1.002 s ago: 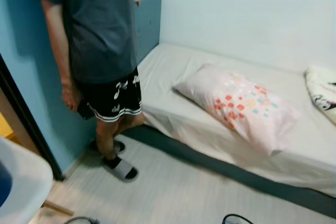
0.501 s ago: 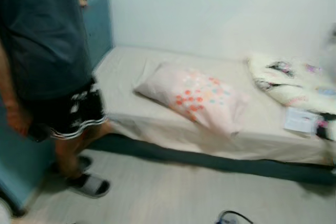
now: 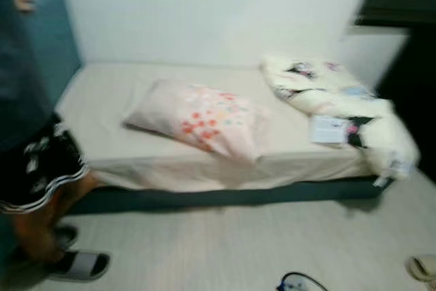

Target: Clean up the room

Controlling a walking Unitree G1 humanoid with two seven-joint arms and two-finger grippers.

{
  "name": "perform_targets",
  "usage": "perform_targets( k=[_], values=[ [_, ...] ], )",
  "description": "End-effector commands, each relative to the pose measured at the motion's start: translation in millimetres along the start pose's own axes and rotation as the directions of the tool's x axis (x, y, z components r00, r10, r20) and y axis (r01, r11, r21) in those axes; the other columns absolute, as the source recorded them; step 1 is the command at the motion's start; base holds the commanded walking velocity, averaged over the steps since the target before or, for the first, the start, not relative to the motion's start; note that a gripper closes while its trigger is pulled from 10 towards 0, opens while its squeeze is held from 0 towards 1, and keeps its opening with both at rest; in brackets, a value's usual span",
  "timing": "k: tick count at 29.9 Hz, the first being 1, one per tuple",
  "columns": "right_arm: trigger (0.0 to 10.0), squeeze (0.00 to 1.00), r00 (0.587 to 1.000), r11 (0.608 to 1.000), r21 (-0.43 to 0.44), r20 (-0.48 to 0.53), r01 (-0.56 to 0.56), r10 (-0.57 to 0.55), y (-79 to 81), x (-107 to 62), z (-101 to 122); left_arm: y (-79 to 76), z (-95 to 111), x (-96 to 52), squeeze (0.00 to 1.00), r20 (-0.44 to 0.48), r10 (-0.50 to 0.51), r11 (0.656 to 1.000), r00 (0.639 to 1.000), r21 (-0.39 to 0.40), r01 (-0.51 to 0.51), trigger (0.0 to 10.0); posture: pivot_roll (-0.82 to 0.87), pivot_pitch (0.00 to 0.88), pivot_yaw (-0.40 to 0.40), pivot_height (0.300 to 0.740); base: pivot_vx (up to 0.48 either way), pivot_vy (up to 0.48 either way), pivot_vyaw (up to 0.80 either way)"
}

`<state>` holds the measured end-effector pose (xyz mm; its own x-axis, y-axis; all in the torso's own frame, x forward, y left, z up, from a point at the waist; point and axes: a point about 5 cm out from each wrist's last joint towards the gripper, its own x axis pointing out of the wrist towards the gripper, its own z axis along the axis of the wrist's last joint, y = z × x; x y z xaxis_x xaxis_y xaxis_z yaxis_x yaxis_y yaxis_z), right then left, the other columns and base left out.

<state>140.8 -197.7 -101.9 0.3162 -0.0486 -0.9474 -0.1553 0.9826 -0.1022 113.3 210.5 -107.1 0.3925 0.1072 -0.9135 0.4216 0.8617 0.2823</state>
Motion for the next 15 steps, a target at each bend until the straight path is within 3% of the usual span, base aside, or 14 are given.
perform_targets(
  k=[1,4,15],
  values=[
    [10.0,0.00,1.000,1.000,-0.019,-0.012,0.013,-0.014,-4.1,-0.4,-3,-2.3,5,0.6,0.00,0.011,-0.013,0.999,1.000,-0.047,0.013,10.0,0.01,0.000,-0.052,0.740,0.000,0.000,-0.77],
    [10.0,0.00,1.000,0.999,-0.022,-0.011,0.026,-0.026,-5.5,-0.5,-3,-0.3,10,1.4,0.00,0.026,-0.005,0.995,1.000,-0.101,0.008,10.0,0.01,0.000,-0.052,0.740,0.187,0.000,-0.76],
    [10.0,0.00,0.993,0.993,-0.029,0.014,0.114,-0.114,-19.6,-2.0,1,0.9,27,3.2,0.00,0.062,-0.017,0.997,0.998,-0.079,0.022,10.0,0.00,0.000,-0.057,0.740,0.340,0.000,0.00]
  ],
)
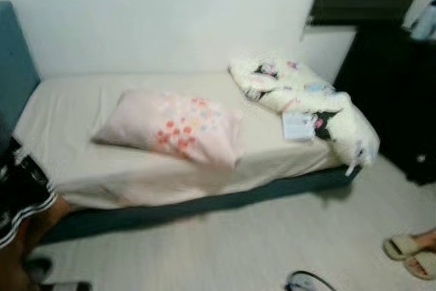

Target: Clean up the room

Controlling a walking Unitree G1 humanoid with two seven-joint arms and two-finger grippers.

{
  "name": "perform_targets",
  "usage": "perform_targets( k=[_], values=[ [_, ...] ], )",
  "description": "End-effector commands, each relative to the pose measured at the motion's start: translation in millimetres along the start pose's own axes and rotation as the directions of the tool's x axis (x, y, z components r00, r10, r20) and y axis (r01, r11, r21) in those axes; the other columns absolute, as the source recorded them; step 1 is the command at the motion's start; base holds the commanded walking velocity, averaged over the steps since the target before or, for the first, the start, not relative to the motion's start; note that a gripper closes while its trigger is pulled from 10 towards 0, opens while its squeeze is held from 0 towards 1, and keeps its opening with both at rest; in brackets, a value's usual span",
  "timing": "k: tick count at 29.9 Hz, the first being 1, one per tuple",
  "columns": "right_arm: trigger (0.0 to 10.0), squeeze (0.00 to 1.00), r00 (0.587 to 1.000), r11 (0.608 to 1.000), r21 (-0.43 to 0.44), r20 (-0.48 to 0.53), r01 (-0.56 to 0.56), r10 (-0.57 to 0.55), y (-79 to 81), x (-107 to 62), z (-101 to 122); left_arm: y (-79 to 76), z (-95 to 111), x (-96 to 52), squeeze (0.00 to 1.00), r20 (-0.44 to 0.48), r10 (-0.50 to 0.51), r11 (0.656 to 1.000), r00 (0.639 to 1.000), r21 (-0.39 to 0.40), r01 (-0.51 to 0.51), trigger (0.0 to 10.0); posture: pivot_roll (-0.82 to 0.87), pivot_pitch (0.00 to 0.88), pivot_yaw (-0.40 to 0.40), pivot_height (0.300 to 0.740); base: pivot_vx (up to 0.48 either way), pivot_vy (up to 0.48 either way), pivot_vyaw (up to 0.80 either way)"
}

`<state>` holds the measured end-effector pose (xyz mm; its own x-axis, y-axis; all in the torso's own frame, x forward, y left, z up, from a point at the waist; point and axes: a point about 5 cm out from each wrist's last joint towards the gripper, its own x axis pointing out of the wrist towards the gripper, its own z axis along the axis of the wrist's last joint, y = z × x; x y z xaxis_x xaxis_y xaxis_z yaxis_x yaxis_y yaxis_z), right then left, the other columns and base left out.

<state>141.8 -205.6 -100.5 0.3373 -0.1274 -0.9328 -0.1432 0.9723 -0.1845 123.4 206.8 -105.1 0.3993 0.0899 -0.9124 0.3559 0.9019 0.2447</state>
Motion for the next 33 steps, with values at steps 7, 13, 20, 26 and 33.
perform_targets(
  k=[7,13,20,26,33],
  values=[
    [10.0,0.00,0.999,0.999,-0.030,-0.002,0.033,-0.033,-11.4,-0.5,0,-3.3,17,1.8,0.00,0.050,-0.012,1.000,0.999,-0.001,0.012,10.0,0.01,0.000,-0.059,0.740,0.356,0.000,0.00],
    [10.0,0.00,0.999,0.999,-0.047,-0.023,0.027,-0.028,-11.4,-0.5,-4,-5.1,17,1.7,0.00,0.054,-0.011,1.000,0.998,-0.024,0.012,10.0,0.00,0.000,-0.060,0.740,0.355,0.000,-0.70],
    [10.0,0.00,0.999,0.998,-0.046,-0.024,0.038,-0.039,-12.9,-0.6,-5,8.3,25,2.1,0.00,0.079,0.043,0.987,0.996,-0.155,-0.031,10.0,0.01,0.000,-0.059,0.740,0.356,0.000,-0.75],
    [10.0,0.00,0.999,0.998,-0.039,-0.020,0.049,-0.050,-13.4,-0.6,-5,38.4,58,0.8,0.00,0.183,0.117,0.947,0.976,-0.317,-0.054,10.0,0.01,0.000,-0.056,0.740,0.353,0.000,-0.10],
    [10.0,0.00,0.999,0.999,0.036,0.028,0.022,-0.023,-10.2,-0.5,-2,61.5,133,-10.8,0.00,0.397,0.202,0.884,0.896,-0.468,0.008,10.0,0.00,0.000,-0.042,0.740,0.348,0.000,0.00]
  ],
)
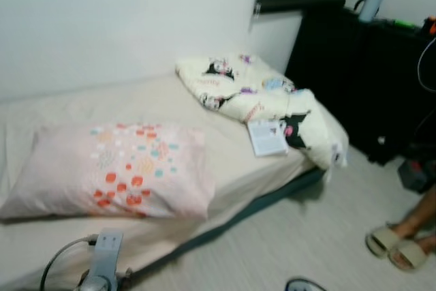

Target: Clean up the room

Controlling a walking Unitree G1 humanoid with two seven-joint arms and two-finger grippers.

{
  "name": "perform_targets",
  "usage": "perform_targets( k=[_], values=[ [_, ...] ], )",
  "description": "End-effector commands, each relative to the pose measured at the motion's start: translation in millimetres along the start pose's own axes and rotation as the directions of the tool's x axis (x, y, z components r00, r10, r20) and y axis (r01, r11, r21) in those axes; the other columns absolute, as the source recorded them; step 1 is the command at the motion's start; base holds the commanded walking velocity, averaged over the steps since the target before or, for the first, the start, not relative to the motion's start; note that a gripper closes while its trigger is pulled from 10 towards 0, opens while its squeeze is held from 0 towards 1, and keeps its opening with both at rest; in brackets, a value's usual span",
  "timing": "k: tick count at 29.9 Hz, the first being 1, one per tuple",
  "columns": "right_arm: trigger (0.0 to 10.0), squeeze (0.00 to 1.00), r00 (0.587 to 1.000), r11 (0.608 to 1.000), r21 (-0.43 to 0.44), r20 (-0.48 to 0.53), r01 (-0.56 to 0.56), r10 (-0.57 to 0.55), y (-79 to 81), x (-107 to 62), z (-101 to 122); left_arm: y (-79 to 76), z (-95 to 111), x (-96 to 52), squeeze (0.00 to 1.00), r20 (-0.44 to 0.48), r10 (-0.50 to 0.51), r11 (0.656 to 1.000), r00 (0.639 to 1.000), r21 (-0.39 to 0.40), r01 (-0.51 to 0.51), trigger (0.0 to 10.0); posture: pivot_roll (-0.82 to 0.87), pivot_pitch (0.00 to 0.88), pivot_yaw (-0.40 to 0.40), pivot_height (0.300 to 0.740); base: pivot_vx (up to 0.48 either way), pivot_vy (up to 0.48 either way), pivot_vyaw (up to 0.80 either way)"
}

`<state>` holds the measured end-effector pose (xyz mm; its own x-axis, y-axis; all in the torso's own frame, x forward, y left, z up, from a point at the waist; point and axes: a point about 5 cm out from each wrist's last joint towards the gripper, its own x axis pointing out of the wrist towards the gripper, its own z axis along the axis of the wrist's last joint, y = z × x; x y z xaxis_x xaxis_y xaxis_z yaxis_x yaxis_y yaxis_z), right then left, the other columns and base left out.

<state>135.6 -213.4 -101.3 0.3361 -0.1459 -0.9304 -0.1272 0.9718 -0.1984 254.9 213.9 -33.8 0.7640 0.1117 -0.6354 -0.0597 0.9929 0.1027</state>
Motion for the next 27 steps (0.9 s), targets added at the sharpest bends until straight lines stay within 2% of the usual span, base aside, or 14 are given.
perform_targets(
  k=[1,4,5,10,15,17,19,21,23,24,25,26,27],
  values=[
    [10.0,0.00,0.999,1.000,0.023,0.037,0.002,-0.003,-3.4,-0.1,6,-13.9,6,1.6,0.00,0.027,-0.024,0.996,0.999,-0.080,0.026,10.0,0.00,0.000,-0.042,0.740,0.349,0.000,0.61],
    [10.0,0.00,0.999,1.000,0.018,0.039,0.002,-0.003,-3.5,-0.1,6,-16.8,11,2.5,0.00,0.043,-0.029,0.995,0.999,-0.097,0.033,10.0,0.00,0.000,-0.044,0.740,0.349,0.000,0.61],
    [10.0,0.00,0.999,1.000,0.005,0.037,0.000,0.000,-3.6,-0.1,6,-23.2,21,4.3,0.00,0.072,-0.050,0.990,0.996,-0.130,0.059,10.0,0.00,0.000,-0.048,0.740,0.341,0.000,0.79],
    [10.0,0.00,0.999,1.000,0.003,0.036,-0.002,0.002,-3.8,-0.1,6,-27.9,28,5.6,0.00,0.090,-0.070,0.982,0.993,-0.169,0.084,10.0,0.00,0.000,-0.048,0.740,0.335,0.000,0.78],
    [10.0,0.00,0.999,1.000,0.014,0.045,0.011,-0.011,-4.5,-0.2,6,-26.7,32,6.7,0.00,0.087,-0.069,0.969,0.994,-0.229,0.088,10.0,0.00,0.000,-0.043,0.740,0.316,0.000,0.77],
    [10.0,0.00,0.998,1.000,-0.007,0.062,0.028,-0.028,-5.6,-0.3,8,-24.7,33,7.2,0.00,0.084,-0.067,0.961,0.994,-0.262,0.087,10.0,0.00,0.000,-0.043,0.740,0.146,0.000,0.71],
    [10.0,0.00,0.992,0.995,-0.034,0.089,0.094,-0.091,-8.9,-0.7,10,-23.8,29,7.6,0.00,0.033,-0.072,0.944,0.997,-0.322,0.078,10.0,-0.01,0.000,-0.039,0.740,0.000,0.000,0.00],
    [10.0,0.00,0.991,0.994,-0.037,0.091,0.102,-0.098,-9.2,-0.7,10,-23.7,28,7.6,0.00,0.026,-0.073,0.942,0.997,-0.328,0.078,10.0,-0.01,0.000,-0.039,0.740,0.000,0.000,0.00],
    [10.0,0.00,0.968,0.983,-0.004,0.173,0.186,-0.182,-40.0,-4.6,40,-25.0,23,7.5,0.00,-0.019,-0.091,0.924,0.996,-0.376,0.078,10.0,-0.01,0.000,-0.036,0.740,0.000,0.000,0.00],
    [10.0,0.00,0.968,0.983,-0.004,0.173,0.186,-0.182,-40.0,-4.6,40,-25.0,23,7.5,0.00,-0.019,-0.091,0.924,0.996,-0.376,0.078,10.0,-0.01,0.000,-0.036,0.740,0.000,0.000,0.00],
    [10.0,0.00,0.954,0.975,0.019,0.204,0.222,-0.222,-52.1,-7.3,52,-25.8,20,7.3,0.00,-0.040,-0.101,0.912,0.994,-0.403,0.076,10.0,-0.01,0.000,-0.036,0.740,0.000,0.000,0.00],
    [10.0,0.00,0.932,0.964,0.068,0.247,0.258,-0.267,-70.0,-12.8,71,-25.5,19,7.2,0.00,-0.052,-0.103,0.898,0.993,-0.435,0.070,10.0,-0.02,0.000,-0.034,0.740,0.000,0.000,0.00],
    [10.0,0.00,0.911,0.950,0.113,0.273,0.290,-0.310,-90.0,-18.2,76,-24.9,18,7.1,0.00,-0.062,-0.106,0.883,0.992,-0.465,0.065,10.0,-0.02,0.000,-0.034,0.740,0.000,0.000,0.00]
  ],
)
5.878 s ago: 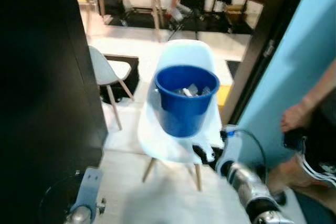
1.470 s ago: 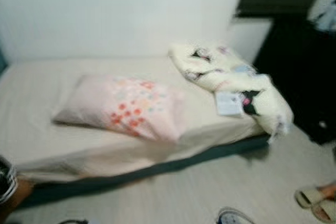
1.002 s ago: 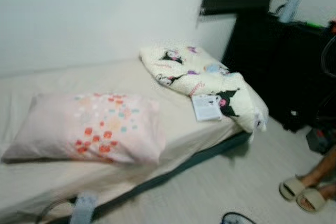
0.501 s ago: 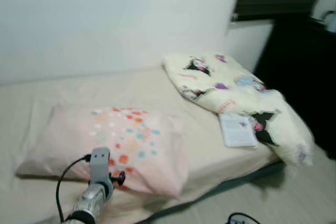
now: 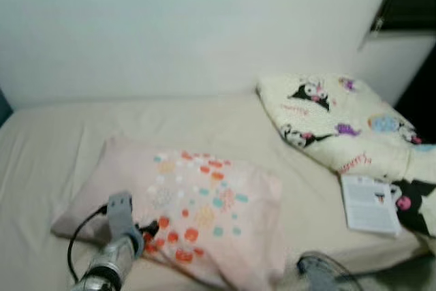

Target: Clean up the room

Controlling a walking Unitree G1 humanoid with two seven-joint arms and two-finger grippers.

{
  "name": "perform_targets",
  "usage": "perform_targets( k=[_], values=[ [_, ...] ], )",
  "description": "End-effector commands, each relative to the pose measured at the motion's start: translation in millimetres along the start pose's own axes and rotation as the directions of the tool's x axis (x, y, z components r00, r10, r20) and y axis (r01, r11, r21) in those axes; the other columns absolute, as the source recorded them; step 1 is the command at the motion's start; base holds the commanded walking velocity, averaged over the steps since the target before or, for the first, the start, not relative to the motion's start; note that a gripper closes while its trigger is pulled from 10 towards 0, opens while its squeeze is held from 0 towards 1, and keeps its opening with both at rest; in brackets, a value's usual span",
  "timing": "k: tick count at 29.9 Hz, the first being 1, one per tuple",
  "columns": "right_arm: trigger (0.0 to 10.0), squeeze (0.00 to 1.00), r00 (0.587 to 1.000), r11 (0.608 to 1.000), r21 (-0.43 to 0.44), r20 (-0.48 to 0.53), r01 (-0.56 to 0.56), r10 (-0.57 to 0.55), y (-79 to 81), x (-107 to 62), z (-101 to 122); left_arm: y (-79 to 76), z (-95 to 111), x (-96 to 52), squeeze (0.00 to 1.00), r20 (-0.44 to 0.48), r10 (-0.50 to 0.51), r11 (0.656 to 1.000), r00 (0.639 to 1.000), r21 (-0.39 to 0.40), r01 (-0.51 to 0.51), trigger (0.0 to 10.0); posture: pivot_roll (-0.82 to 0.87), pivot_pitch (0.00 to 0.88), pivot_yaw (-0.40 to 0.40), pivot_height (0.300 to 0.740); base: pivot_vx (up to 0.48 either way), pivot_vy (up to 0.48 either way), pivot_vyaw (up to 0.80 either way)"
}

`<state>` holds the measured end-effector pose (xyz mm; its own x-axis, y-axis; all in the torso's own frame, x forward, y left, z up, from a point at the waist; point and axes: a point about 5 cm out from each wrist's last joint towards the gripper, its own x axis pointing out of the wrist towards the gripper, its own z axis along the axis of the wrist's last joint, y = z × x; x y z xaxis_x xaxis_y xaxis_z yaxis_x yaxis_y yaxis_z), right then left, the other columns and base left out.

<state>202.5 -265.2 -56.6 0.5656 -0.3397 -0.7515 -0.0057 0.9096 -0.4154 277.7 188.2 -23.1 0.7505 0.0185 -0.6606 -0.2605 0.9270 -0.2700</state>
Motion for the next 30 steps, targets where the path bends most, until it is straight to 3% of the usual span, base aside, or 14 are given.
perform_targets(
  k=[1,4,5,7,10,12,13,15,18,23,25,30],
  values=[
    [10.0,0.00,0.997,0.996,0.067,0.044,0.058,-0.061,-22.9,1.6,10,3.3,-5,-0.6,0.00,-0.039,0.005,0.998,0.999,-0.059,-0.007,10.0,-0.02,0.000,-0.034,0.740,0.000,0.000,0.00],
    [10.0,0.00,0.972,0.975,0.161,0.152,0.153,-0.178,-66.8,0.5,39,6.0,-4,-0.7,0.00,-0.046,0.010,0.994,0.999,-0.108,-0.015,10.0,-0.02,0.000,-0.033,0.740,0.000,0.000,0.00],
    [10.0,0.00,0.972,0.975,0.161,0.152,0.153,-0.178,-66.8,0.5,39,6.0,-4,-0.7,0.00,-0.046,0.010,0.994,0.999,-0.108,-0.015,10.0,-0.02,0.000,-0.033,0.740,0.000,0.000,0.00],
    [10.0,0.00,0.945,0.953,0.245,0.227,0.178,-0.235,-84.3,-2.5,69,7.9,-2,-0.9,0.00,-0.049,0.012,0.993,0.999,-0.117,-0.017,10.0,-0.02,0.000,-0.035,0.740,0.000,0.000,0.00],
    [10.0,0.00,0.933,0.941,0.293,0.262,0.168,-0.248,-91.5,-4.7,84,7.8,-2,-0.9,0.00,-0.053,0.004,0.991,0.999,-0.135,-0.011,10.0,-0.02,0.000,-0.035,0.740,0.000,0.000,0.00],
    [10.0,0.00,0.903,0.925,0.350,0.330,0.152,-0.273,-106.0,-11.5,117,8.4,-6,-1.6,0.00,-0.090,-0.016,0.986,0.996,-0.169,0.000,10.0,-0.02,0.000,-0.030,0.735,0.000,0.000,0.00],
    [10.0,0.00,0.903,0.925,0.350,0.330,0.152,-0.273,-106.0,-11.5,117,8.4,-6,-1.6,0.00,-0.090,-0.016,0.986,0.996,-0.169,0.000,10.0,-0.02,0.000,-0.030,0.735,0.000,0.000,0.00],
    [10.0,0.00,0.874,0.912,0.392,0.394,0.121,-0.285,-115.5,-18.7,142,8.8,-12,-2.4,0.00,-0.130,-0.029,0.981,0.991,-0.195,0.004,10.0,-0.03,0.000,-0.028,0.725,0.000,0.000,0.00],
    [10.0,0.00,0.832,0.912,0.408,0.487,0.050,-0.264,-115.9,-27.0,169,10.4,-16,-3.2,0.00,-0.153,-0.016,0.969,0.988,-0.248,-0.023,10.0,-0.03,0.000,-0.027,0.710,0.000,0.000,0.00],
    [10.0,0.00,0.813,0.927,0.374,0.532,0.025,-0.237,-110.9,-30.7,182,11.8,-22,-4.1,0.00,-0.174,-0.003,0.962,0.985,-0.269,-0.045,10.0,-0.02,0.000,-0.031,0.700,0.000,0.000,0.00],
    [10.0,0.00,0.802,0.947,0.321,0.562,0.015,-0.203,-102.9,-32.8,191,11.5,-28,-4.9,0.00,-0.189,0.004,0.948,0.982,-0.313,-0.064,10.0,-0.02,0.000,-0.037,0.690,0.000,0.000,0.00],
    [10.0,0.00,0.789,0.956,0.295,0.589,-0.011,-0.173,-95.7,-35.1,200,4.7,-28,-3.9,0.00,-0.166,-0.031,0.941,0.986,-0.337,-0.027,10.0,-0.03,0.000,-0.038,0.675,0.000,0.000,0.00]
  ],
)
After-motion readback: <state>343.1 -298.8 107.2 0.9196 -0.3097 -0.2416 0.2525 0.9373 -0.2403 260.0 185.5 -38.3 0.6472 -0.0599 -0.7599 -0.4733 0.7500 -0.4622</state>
